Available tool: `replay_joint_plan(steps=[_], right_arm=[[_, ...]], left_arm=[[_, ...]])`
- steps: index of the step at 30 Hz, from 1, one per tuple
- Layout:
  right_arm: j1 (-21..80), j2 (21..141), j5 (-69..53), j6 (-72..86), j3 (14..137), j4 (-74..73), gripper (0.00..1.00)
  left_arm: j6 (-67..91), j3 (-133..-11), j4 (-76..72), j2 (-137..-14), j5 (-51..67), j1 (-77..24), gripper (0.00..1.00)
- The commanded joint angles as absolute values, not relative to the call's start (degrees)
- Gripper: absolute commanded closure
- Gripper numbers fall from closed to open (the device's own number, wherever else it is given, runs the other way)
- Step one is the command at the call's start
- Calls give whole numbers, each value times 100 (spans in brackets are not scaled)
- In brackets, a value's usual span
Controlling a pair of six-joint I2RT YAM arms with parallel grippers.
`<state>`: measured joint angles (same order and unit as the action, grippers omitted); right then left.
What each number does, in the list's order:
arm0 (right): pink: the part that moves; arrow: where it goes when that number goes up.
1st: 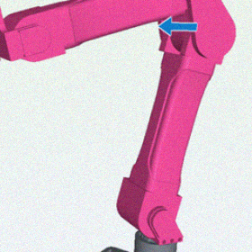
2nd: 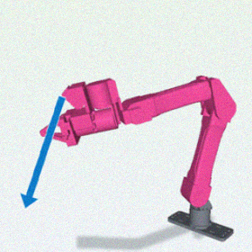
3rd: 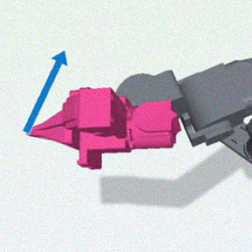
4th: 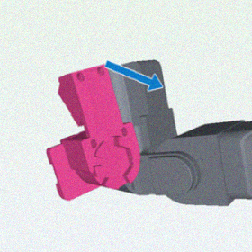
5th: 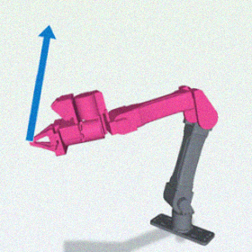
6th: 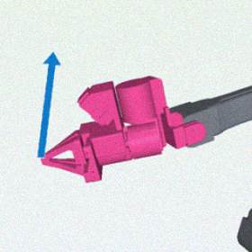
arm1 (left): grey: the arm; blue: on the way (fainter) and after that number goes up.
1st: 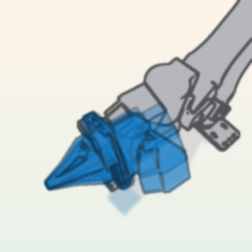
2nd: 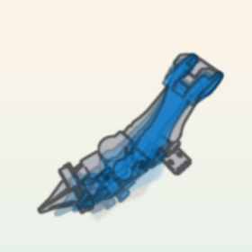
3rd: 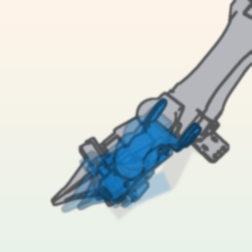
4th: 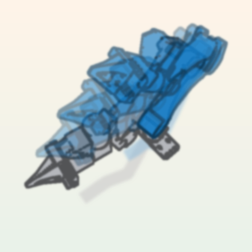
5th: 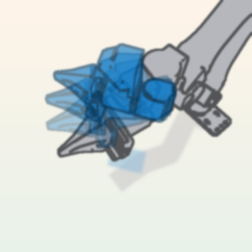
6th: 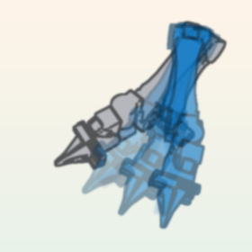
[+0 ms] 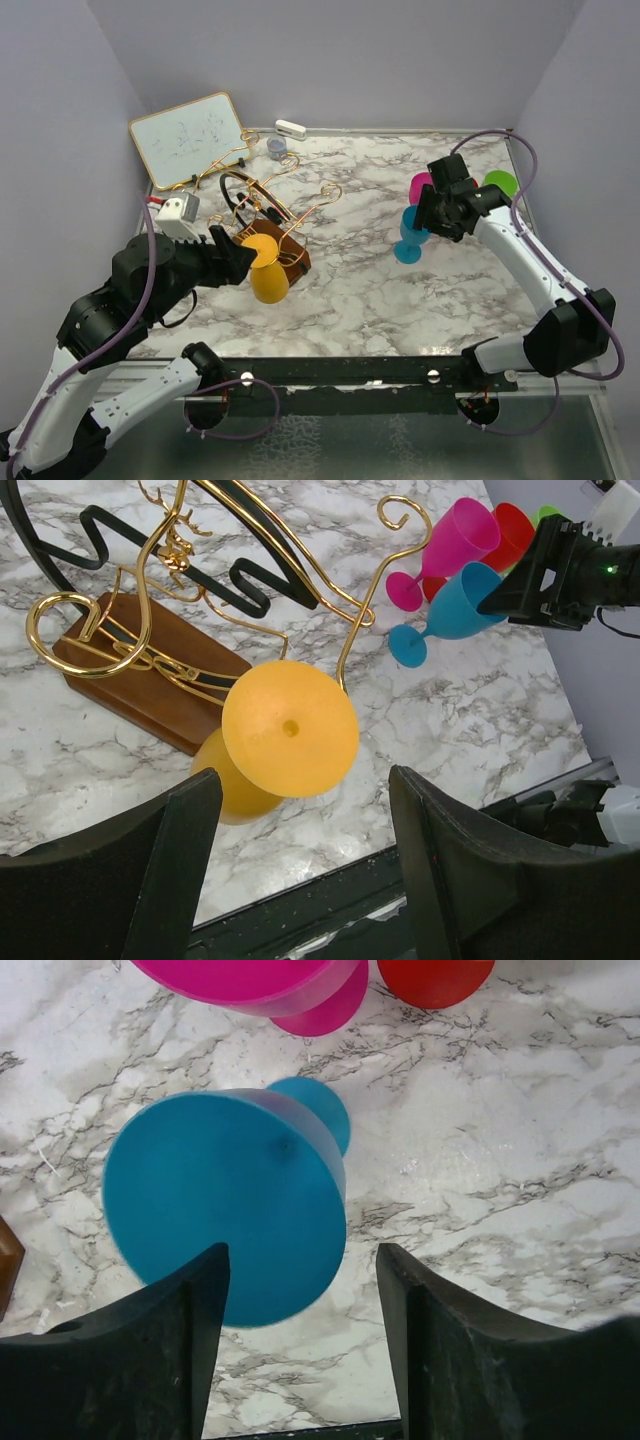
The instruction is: Take the wine glass off the wine glass rack
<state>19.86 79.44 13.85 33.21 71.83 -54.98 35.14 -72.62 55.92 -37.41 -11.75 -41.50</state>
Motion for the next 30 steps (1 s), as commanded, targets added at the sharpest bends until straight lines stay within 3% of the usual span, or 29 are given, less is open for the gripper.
replay_joint_plan(steps=[1,4,7,11,13,16,17,19,25,30], right_arm=[[1959,7645,1259,3152,7391,-5207,36],[1960,7517,979,2864,7626,-5142,29],[1960,7308,611,2580,7825,-5123,23],[1960,6596,-144,2272,7617,-4692,21],[1960,6087,-532,2141,7324,-4303,21],[1960,5448,-948,2103,6986,-3904,22],[1960,5302,-1022,2089,6930,-3853,22],[1960,5140,-1107,2059,6889,-3837,22],[1953,4981,-1415,1994,6904,-3840,23],[1959,4860,-1547,1978,6815,-3708,24]], left_arm=[[3573,-7277,5652,-3653,-1331,-4166,29],[3654,-7176,5608,-3545,-1374,-4162,23],[3796,-6989,5513,-3385,-1437,-4166,4],[4068,-6684,5218,-3050,-1419,-4166,1],[4224,-6460,4976,-2851,-1284,-4166,9],[4593,-6088,4795,-2656,-1200,-4166,53],[4716,-6017,4803,-2639,-1179,-4166,61],[4905,-5928,4879,-2637,-1195,-4166,63],[5678,-5617,4822,-2393,-1387,-4166,51],[6144,-5454,4799,-2040,-1795,-4166,50]])
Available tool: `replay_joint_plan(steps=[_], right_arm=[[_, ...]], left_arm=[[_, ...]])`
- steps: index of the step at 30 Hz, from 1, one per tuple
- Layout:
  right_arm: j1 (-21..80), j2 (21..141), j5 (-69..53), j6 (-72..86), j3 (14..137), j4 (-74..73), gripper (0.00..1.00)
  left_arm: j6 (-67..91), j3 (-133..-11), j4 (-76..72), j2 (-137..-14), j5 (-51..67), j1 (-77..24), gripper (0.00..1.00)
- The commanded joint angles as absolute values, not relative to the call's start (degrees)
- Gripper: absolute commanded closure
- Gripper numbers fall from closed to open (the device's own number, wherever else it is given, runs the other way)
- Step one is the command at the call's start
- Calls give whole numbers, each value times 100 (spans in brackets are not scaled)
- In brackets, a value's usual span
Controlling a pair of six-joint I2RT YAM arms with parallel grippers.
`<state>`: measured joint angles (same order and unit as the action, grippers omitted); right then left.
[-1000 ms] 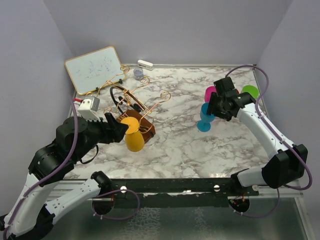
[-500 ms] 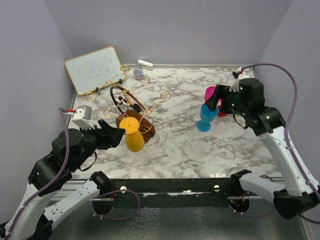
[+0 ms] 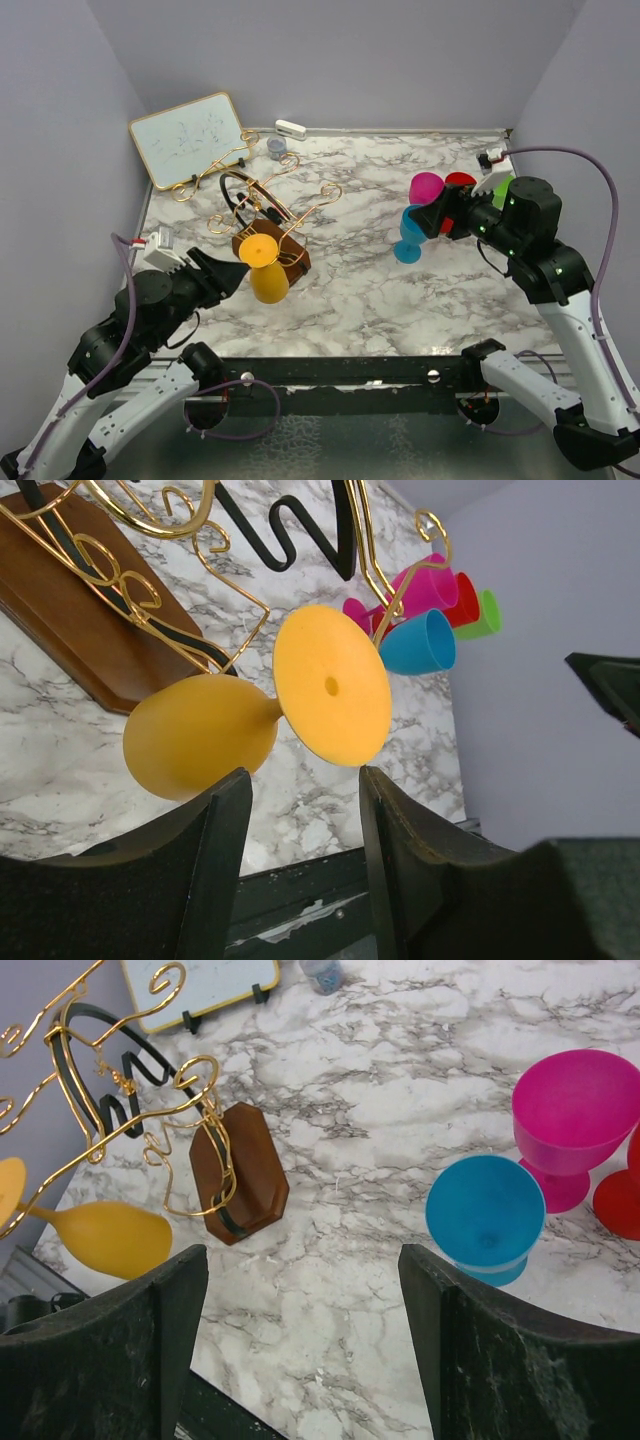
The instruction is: Take the wine glass off the wine glass rack
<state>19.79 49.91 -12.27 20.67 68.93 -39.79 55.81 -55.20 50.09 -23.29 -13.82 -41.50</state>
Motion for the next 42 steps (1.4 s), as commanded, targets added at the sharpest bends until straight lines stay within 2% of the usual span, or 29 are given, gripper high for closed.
replay_joint_plan(steps=[1,29,42], right_arm=[[1960,4845,-1559,1978,6798,-3695,24],[1960,4711,-1508,1930,6700,-3542,26],[1960,4645,-1489,1958,6588,-3413,26]], left_arm=[[6196,-5443,4803,-1986,-1865,-4159,50],[6028,-5144,4049,-2583,-2083,-4166,51],[6084,-4871,3870,-2434,-2270,-4166,59]])
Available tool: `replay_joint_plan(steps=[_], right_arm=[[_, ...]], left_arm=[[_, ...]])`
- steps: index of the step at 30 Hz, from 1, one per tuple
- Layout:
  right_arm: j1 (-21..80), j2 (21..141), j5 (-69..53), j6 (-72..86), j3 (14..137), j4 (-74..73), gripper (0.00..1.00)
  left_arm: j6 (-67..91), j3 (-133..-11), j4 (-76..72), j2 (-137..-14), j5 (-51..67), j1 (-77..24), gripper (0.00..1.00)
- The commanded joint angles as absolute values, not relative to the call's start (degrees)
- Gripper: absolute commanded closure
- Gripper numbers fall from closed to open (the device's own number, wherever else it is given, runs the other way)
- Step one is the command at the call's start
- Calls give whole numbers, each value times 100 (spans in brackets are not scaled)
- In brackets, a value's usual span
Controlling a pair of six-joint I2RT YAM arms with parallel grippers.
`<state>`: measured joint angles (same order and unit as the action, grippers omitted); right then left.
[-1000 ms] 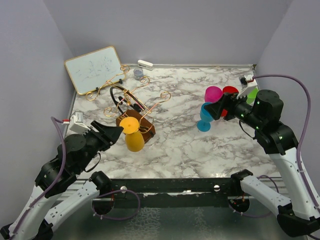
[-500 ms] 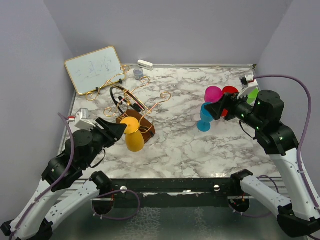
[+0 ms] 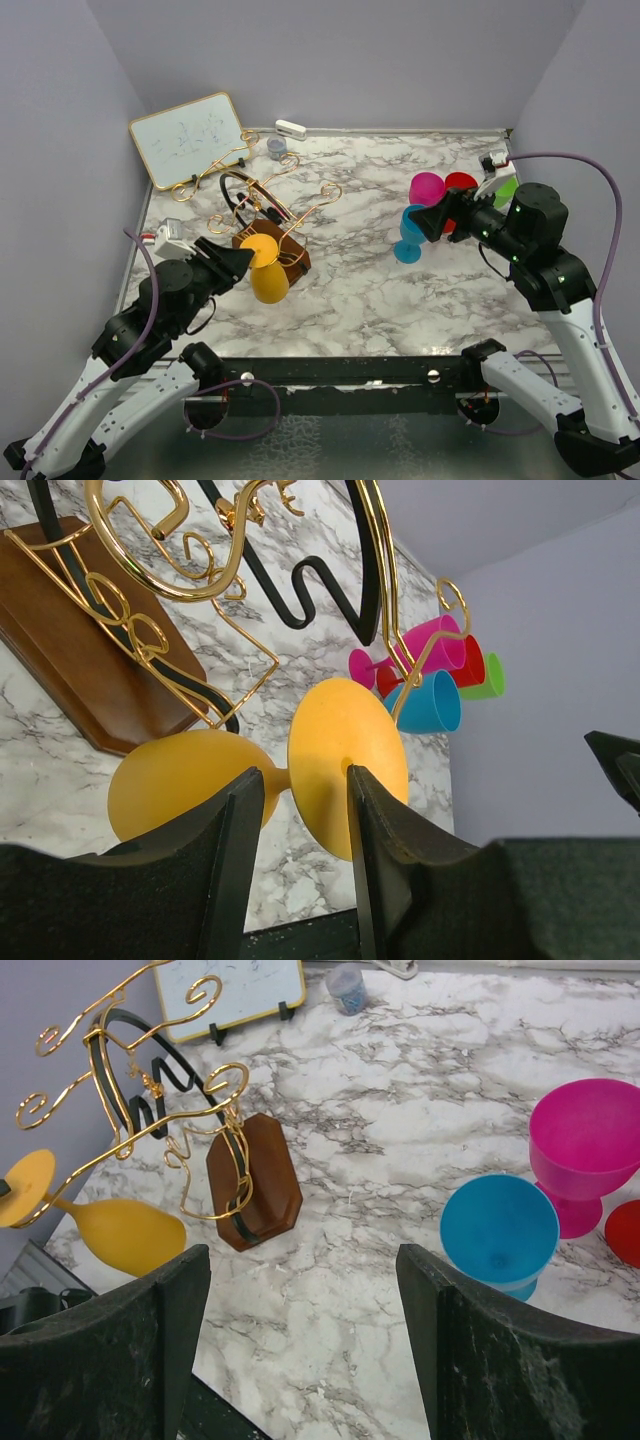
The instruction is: Take the wine glass off the wine glass rack
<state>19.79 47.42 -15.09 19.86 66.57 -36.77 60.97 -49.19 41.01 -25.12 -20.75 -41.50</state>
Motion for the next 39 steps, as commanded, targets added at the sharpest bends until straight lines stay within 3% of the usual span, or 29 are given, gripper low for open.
replay_joint_plan(steps=[1,14,28,39], right_arm=[[1960,4646,-1493,1963,6587,-3411,26],[1960,4587,-1561,2053,6539,-3344,26],[1960,4509,-1556,2161,6485,-3231,26],[1960,4430,-1477,2251,6486,-3147,26]], left_arm=[[6088,-4862,3864,-2428,-2280,-4166,59],[6059,-4670,3586,-2392,-2276,-4166,64],[6073,-4729,3540,-2297,-2250,-4166,95],[6377,-4887,3717,-1914,-2193,-4166,100]])
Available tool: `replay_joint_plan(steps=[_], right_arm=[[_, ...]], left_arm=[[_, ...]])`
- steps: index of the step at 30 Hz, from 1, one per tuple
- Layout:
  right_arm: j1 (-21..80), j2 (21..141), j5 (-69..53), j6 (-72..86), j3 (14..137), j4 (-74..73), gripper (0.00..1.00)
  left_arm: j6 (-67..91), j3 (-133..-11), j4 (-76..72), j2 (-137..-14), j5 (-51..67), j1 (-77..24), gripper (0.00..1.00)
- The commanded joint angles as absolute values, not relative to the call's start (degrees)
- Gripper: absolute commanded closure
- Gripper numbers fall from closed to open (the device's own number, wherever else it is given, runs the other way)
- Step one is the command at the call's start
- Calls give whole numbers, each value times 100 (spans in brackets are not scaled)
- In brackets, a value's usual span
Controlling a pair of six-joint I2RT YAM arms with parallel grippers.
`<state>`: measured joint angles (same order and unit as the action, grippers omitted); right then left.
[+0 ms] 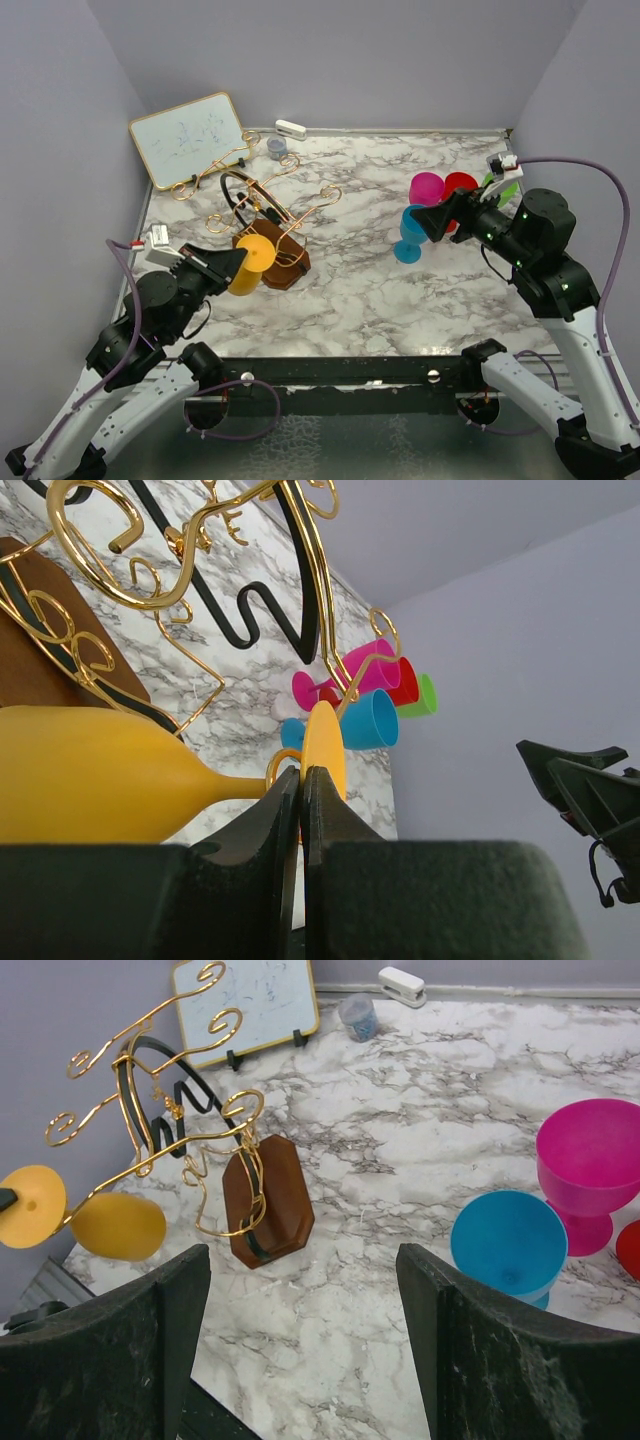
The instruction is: Take the wine glass off the wine glass rack
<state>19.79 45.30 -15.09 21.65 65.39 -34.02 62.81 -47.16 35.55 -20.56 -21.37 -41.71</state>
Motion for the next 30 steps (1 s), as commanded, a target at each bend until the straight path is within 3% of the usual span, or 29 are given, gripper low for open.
replay_joint_plan(steps=[1,30], right_arm=[[1960,4438,-1477,2259,6486,-3139,26],[1960,4473,-1512,2269,6460,-3079,26]], left_arm=[[6419,-4882,3714,-1896,-2154,-4166,100],[6694,-4477,2788,-2234,-1336,-4165,100]])
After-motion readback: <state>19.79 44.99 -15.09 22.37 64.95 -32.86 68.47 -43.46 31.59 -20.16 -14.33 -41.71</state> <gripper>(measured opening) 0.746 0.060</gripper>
